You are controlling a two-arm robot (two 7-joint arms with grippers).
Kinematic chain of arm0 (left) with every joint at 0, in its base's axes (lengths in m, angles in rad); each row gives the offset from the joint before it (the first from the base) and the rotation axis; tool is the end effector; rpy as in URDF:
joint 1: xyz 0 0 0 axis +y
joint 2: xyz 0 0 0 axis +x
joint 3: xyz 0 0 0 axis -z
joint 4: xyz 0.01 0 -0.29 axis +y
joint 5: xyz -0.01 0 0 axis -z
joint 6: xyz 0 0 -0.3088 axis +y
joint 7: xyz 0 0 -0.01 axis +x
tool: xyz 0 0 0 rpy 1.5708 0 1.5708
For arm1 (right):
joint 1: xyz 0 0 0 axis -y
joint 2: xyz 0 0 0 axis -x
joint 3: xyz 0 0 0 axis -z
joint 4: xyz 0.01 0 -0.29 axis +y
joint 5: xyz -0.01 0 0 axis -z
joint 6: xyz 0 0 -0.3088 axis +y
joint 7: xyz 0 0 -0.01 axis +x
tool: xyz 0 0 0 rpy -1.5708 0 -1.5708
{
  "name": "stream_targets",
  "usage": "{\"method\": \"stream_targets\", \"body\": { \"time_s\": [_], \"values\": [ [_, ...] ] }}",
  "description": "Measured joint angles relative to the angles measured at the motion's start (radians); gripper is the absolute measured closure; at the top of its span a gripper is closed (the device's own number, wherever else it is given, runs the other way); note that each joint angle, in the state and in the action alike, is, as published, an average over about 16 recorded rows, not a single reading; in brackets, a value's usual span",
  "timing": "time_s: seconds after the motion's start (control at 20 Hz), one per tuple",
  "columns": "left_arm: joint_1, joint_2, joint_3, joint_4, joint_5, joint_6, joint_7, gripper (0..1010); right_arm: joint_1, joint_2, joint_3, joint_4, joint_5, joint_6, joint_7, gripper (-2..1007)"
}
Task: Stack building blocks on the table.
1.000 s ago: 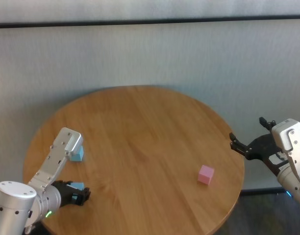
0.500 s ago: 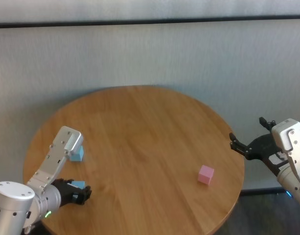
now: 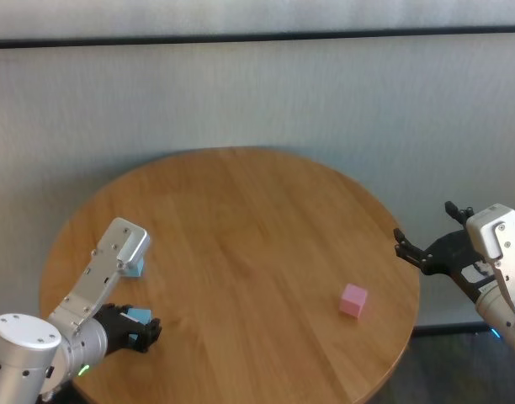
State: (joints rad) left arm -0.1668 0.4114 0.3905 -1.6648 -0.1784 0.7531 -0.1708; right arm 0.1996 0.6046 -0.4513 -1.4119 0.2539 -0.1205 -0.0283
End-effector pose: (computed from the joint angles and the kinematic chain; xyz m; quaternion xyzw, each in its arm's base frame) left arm 0.3475 -0.0041 -0.2498 0.3283 0.1069 0.4980 0.7955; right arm 0.3581 -0.0827 -0.3023 -0.1415 -0.1325 -0.5800 0.7912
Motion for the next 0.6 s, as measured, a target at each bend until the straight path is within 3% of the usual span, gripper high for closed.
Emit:
{"method": "stream_targets", "body": {
  "time_s": [0.6],
  "values": [
    [-0.052,0.019,0.053,0.029,0.047,-0.069,-0.079,496,0.0,0.0,0.0,0.0,0.0,0.0,0.0,1]
  ]
}}
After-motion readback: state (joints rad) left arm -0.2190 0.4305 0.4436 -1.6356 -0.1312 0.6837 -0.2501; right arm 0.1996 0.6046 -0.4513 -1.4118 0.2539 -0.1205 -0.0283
